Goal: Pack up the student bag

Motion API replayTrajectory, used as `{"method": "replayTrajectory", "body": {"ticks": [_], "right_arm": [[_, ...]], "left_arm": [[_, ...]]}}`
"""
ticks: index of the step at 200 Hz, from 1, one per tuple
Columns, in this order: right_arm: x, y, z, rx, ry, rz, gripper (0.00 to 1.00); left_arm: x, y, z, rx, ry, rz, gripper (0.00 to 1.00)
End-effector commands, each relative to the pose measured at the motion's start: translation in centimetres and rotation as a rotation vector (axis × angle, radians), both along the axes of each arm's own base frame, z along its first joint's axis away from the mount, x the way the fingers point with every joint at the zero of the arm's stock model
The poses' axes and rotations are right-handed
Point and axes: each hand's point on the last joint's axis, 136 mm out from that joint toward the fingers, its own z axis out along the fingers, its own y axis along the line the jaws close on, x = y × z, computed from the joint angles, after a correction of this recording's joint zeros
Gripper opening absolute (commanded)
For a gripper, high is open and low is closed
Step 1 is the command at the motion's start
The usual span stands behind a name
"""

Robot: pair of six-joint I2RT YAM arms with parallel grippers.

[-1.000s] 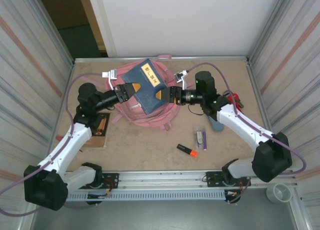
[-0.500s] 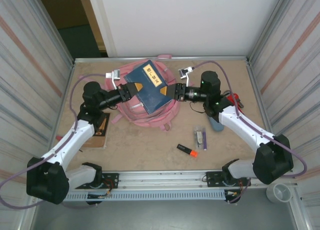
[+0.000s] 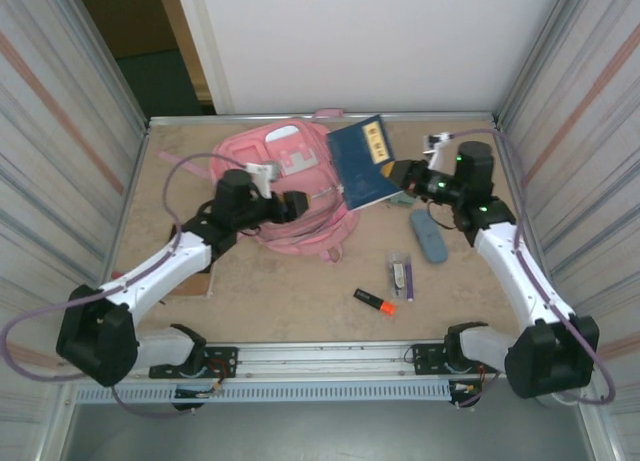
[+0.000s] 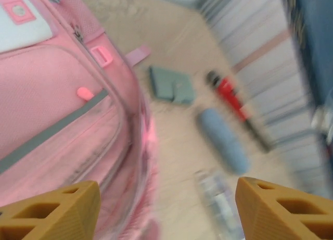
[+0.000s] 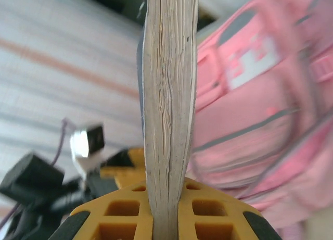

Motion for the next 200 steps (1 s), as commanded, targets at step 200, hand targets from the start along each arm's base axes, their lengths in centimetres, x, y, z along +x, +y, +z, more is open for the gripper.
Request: {"method": "replayTrajectory", "body": {"ticks": [200], "right_arm": [[-1.0, -1.8, -2.9, -0.044, 0.069, 0.018, 0.0]], "left_arm": [[6.0, -0.1, -13.8, 0.82, -0.031, -0.346, 0.37]]}}
